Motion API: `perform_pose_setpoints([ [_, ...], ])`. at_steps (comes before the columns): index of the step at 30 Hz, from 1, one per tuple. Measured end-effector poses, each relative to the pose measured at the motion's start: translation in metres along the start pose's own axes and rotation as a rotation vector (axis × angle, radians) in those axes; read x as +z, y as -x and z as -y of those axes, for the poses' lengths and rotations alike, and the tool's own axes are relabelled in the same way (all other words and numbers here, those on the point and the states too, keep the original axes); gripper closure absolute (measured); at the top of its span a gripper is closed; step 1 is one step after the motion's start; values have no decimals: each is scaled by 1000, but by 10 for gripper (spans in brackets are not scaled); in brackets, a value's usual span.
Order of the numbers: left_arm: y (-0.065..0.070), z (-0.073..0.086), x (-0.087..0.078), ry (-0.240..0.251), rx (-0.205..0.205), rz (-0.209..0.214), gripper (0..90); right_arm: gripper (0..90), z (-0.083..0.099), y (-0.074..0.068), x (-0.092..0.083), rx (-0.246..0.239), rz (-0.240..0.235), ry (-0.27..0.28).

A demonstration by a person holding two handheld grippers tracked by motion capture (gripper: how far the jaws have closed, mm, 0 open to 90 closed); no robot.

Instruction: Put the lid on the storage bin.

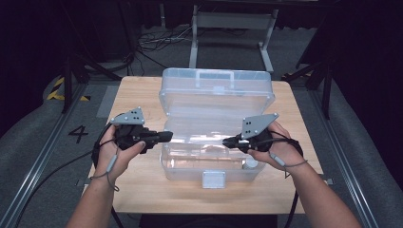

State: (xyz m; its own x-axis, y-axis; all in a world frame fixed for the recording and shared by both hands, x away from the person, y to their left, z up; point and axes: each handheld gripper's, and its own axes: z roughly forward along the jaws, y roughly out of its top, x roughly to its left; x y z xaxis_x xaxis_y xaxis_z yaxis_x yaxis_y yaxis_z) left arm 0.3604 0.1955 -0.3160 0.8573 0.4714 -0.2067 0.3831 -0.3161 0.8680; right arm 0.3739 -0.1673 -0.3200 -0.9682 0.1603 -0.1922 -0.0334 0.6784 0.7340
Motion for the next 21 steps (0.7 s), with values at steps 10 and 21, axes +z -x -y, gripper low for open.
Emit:
perform_pose_setpoints([
  [10, -6, -7, 1, 86, -30, -98, 900, 861, 3, -7, 1, 8, 11, 2],
  [21, -5, -8, 2, 105, -28, -149, 900, 882, 3, -22, -2, -8, 29, 16],
])
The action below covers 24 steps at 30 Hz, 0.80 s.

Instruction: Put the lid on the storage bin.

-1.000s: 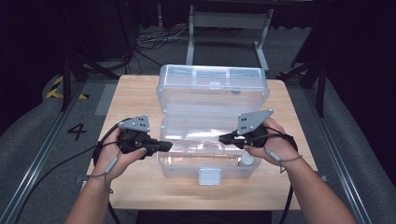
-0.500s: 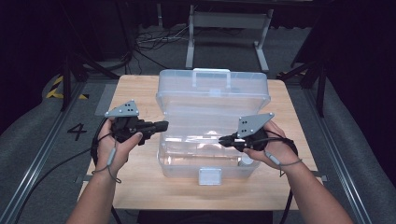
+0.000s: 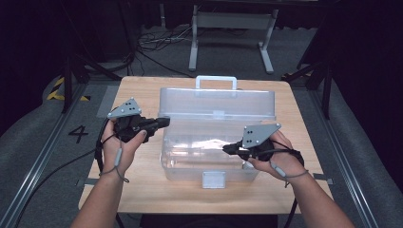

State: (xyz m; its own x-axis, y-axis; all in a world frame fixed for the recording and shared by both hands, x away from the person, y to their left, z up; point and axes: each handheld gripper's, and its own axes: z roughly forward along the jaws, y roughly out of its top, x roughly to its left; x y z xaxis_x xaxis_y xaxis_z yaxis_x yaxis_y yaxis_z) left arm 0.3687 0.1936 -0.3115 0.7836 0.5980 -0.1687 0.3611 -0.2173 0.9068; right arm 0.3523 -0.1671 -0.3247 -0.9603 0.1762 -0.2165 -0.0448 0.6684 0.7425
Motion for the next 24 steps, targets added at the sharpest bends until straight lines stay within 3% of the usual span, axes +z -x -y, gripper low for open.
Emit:
perform_pose_setpoints([
  [11, 0, 0, 0, -13, 5, 6, 900, 879, 2, 0, -2, 32, 9, 39],
  [24, 1, 1, 0, -29, 8, 11, 900, 900, 9, 1, -29, 90, 70, 138],
])
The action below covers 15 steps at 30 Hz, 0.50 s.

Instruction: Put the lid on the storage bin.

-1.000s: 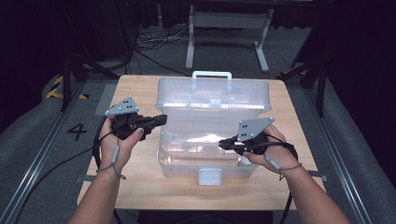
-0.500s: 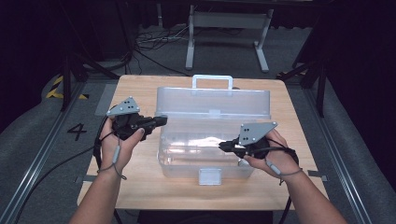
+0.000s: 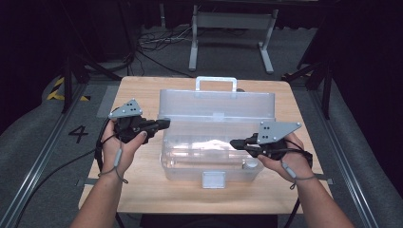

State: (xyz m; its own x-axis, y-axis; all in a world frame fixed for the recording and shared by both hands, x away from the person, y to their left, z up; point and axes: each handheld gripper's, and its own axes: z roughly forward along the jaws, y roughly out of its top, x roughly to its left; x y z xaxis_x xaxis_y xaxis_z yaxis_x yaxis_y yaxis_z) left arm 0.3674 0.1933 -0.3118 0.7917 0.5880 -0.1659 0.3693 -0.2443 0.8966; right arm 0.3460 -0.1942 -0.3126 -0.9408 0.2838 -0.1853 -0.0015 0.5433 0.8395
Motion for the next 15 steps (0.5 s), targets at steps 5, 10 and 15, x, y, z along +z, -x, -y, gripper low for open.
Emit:
perform_pose_setpoints([
  [5, 1, 1, 0, -3, -3, 0, 900, 900, 6, 2, -12, 37, 31, 24],
  [10, 1, 1, -1, -14, -5, 3, 900, 900, 16, 6, -23, 107, 68, 49],
  [15, 1, 1, -1, -18, -1, 0, 900, 900, 28, 10, -36, 205, 122, 76],
])
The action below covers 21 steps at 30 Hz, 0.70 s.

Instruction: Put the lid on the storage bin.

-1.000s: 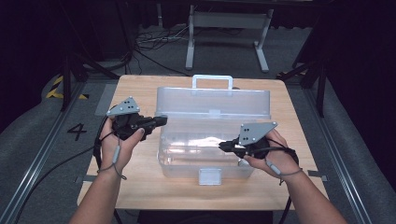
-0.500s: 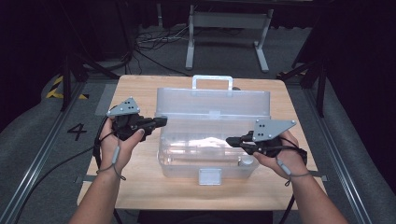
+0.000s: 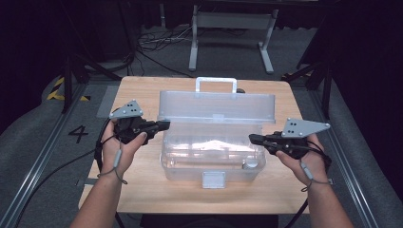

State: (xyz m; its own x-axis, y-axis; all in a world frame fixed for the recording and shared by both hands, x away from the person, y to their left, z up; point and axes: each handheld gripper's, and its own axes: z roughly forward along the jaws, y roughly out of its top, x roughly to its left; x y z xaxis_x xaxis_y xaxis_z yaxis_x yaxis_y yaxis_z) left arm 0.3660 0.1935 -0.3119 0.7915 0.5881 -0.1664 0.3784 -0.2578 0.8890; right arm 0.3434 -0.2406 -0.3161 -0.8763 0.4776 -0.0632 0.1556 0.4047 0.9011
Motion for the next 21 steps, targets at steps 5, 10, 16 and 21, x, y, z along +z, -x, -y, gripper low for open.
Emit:
perform_pose_setpoints([
  [5, 1, 1, -1, -6, 1, 1, 900, 900, 7, 6, -8, 55, 36, 11],
  [10, 1, 2, -1, -12, 1, 3, 900, 900, 12, 10, -13, 92, 58, 25],
  [16, 2, 4, -1, -30, 4, 8, 900, 900, 18, 16, -19, 148, 81, 44],
  [21, 5, 7, -1, -62, 1, 14, 899, 900, 21, 18, -22, 176, 89, 50],
])
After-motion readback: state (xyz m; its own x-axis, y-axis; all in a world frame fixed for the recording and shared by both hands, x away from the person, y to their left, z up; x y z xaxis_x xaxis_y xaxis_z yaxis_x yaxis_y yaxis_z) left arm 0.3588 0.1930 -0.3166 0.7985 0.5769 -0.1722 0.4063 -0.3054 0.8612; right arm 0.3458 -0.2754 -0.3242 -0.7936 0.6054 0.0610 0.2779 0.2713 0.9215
